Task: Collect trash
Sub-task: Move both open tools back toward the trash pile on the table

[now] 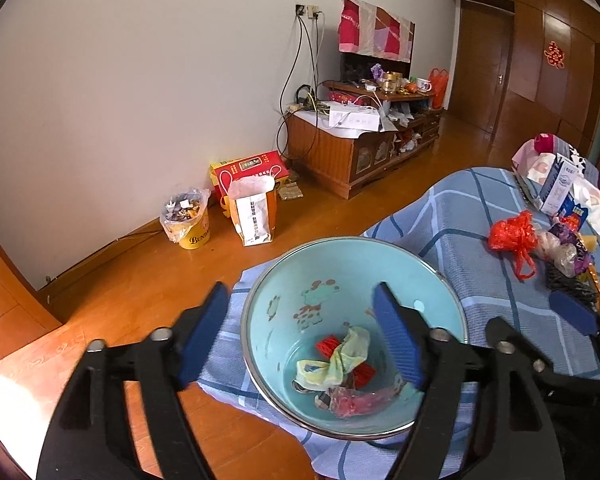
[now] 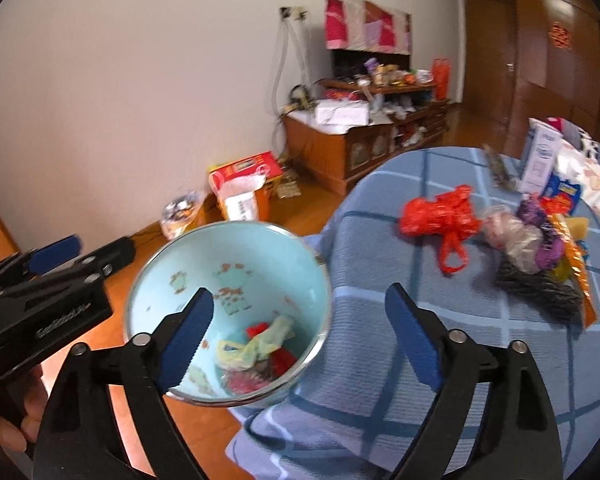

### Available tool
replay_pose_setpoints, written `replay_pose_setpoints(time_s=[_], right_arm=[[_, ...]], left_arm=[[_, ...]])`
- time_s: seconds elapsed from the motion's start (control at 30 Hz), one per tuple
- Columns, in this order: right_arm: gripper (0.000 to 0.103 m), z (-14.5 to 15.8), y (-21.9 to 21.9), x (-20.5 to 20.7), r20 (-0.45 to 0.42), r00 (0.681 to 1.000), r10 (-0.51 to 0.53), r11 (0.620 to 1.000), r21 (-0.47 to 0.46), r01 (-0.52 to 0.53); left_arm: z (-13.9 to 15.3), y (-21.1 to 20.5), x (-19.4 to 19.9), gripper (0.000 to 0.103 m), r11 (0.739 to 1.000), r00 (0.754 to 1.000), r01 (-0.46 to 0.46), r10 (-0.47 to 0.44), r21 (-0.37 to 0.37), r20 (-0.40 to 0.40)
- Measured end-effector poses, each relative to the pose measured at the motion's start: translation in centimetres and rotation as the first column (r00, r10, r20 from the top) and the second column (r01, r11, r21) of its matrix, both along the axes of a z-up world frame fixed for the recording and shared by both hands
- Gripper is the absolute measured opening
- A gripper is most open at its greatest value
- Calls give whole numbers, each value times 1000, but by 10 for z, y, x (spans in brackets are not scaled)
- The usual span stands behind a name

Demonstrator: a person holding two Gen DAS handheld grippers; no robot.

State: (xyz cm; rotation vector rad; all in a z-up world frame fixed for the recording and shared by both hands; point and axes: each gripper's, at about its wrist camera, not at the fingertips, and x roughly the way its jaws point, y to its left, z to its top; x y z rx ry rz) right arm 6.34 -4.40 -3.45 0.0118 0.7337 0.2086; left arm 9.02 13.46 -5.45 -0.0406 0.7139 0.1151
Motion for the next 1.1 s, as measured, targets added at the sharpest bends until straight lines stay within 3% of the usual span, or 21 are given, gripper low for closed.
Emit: replay_pose_setpoints(time_s=[0.17,0.43,0.8,1.1], right_arm=[[91,8,-30,-3,32,995,-97,995,22,96],[91,9,-78,-8,27,984,-177,983,60,175],[90,1,-162,-27,17,937,-350,933,97,347],[90,-4,-188,-36,-1,915,-404,911,94,402]], left_arm=[[0,-14,-1,87,1000,1000,17,-17,16,-1],[-1,-46,-3,87,995,995,95,-95,37,-13],[-10,-104,-6,87,974,975,222,-220,43,-43],[-16,-141,-8,87,955,955,294,-291,46,-62]])
